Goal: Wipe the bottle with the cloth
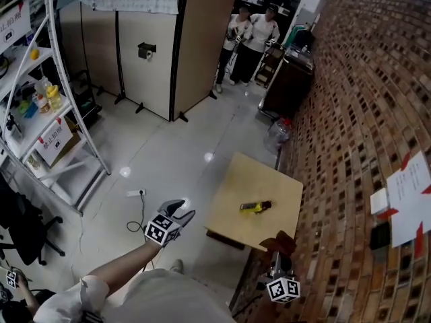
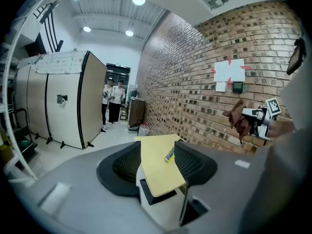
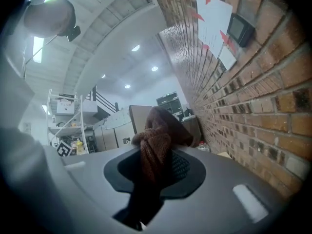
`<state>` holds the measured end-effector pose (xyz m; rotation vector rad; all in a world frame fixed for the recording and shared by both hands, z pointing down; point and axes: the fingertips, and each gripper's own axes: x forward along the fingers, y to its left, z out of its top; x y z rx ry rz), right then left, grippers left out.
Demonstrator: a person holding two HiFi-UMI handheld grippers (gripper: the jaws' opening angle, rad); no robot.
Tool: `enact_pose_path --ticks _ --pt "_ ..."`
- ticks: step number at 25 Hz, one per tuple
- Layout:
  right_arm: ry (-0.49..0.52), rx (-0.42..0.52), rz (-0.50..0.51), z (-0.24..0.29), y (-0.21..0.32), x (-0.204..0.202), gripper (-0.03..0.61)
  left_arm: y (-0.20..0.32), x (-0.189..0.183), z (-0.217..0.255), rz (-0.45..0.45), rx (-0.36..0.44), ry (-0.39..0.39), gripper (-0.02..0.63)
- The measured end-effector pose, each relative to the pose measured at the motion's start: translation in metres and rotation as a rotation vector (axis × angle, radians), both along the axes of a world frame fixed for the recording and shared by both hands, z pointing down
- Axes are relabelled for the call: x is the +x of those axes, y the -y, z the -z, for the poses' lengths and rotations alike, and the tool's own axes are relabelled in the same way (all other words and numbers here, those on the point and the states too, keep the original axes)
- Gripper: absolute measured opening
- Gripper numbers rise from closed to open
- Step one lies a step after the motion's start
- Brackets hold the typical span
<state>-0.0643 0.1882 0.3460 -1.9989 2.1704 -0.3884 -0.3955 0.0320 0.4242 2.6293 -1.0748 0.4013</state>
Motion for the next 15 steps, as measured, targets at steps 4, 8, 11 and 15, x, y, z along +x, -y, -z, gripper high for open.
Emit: enact_pose_path --ticks 4,8,11,15 --pt "-0.014 0.0 0.033 -0.001 -0.041 -0.004 0.083 -0.049 0.018 -0.005 0.019 -0.061 -0.024 0.183" --pt "-0.038 0.0 0.053 -0.005 -0.081 -0.005 0.083 -0.093 0.035 -0.012 0.025 -0.113 -0.032 0.144" --pt "-0.025 -0.008 0.061 -0.012 -0.117 -0.003 0.083 -0.134 0.048 -0.014 0.014 -0.129 -0.028 0.14" --pt "-0.013 -0.02 0.077 -0.032 -0.152 -0.001 0.083 -0.186 0.045 -0.021 0.023 -0.149 -0.023 0.141"
